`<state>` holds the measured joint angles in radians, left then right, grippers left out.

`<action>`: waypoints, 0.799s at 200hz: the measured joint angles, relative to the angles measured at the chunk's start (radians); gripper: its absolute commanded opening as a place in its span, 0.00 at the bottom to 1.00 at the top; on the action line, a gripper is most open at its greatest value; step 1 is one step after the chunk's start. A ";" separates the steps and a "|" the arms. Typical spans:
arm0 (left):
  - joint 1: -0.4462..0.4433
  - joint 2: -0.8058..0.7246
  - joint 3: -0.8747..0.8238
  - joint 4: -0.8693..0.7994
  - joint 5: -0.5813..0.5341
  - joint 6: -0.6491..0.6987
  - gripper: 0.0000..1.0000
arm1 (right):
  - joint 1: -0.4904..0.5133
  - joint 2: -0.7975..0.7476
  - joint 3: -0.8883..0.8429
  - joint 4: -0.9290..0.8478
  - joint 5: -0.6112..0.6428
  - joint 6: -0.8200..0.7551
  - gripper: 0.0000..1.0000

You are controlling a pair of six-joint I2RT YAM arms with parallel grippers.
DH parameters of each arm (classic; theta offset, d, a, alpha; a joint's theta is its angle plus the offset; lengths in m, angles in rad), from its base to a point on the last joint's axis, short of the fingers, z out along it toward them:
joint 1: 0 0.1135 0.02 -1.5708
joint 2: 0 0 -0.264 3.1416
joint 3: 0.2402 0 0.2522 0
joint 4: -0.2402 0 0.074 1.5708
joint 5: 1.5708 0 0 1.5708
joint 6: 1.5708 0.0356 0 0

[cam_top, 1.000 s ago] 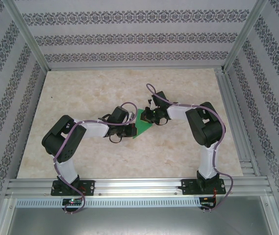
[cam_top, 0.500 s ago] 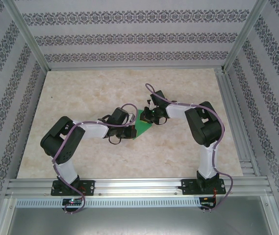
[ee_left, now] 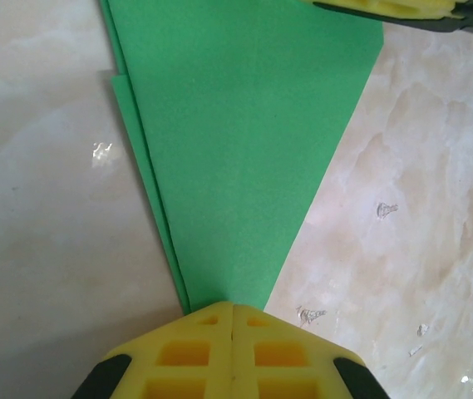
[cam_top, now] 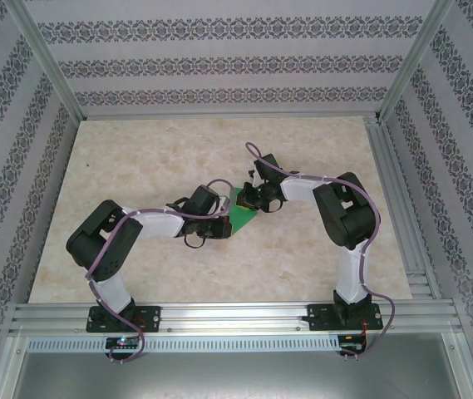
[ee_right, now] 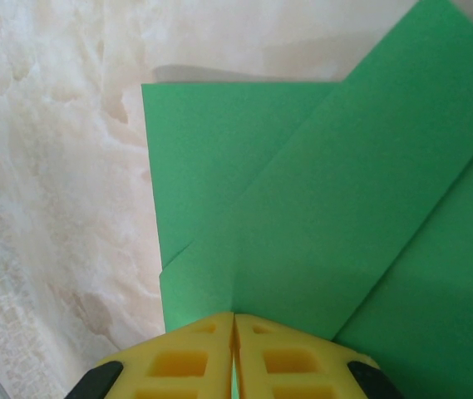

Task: Fold a paper plane with a square sheet of paper (pick it up from the middle)
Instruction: Fourth fold the wing at the center of the table.

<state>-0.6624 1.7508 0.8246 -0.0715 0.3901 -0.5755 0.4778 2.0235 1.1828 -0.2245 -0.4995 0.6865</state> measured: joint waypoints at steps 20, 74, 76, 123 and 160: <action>-0.007 -0.002 0.000 -0.002 -0.008 0.000 0.00 | 0.000 0.000 0.000 -0.001 -0.001 0.000 0.11; -0.018 -0.024 -0.015 -0.029 -0.015 0.003 0.00 | 0.000 0.000 0.000 -0.001 -0.002 0.000 0.10; -0.019 -0.025 -0.016 -0.030 -0.015 0.003 0.00 | 0.000 0.000 0.000 -0.001 -0.002 0.000 0.11; -0.022 -0.033 -0.022 -0.042 -0.015 0.008 0.00 | 0.000 0.001 0.000 -0.001 -0.003 0.000 0.10; -0.026 -0.039 -0.022 -0.060 -0.015 0.012 0.00 | 0.000 0.001 0.000 -0.001 -0.003 0.000 0.10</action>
<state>-0.6888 1.7119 0.8028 -0.1314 0.3748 -0.5632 0.4778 2.0247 1.1831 -0.2253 -0.5026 0.6865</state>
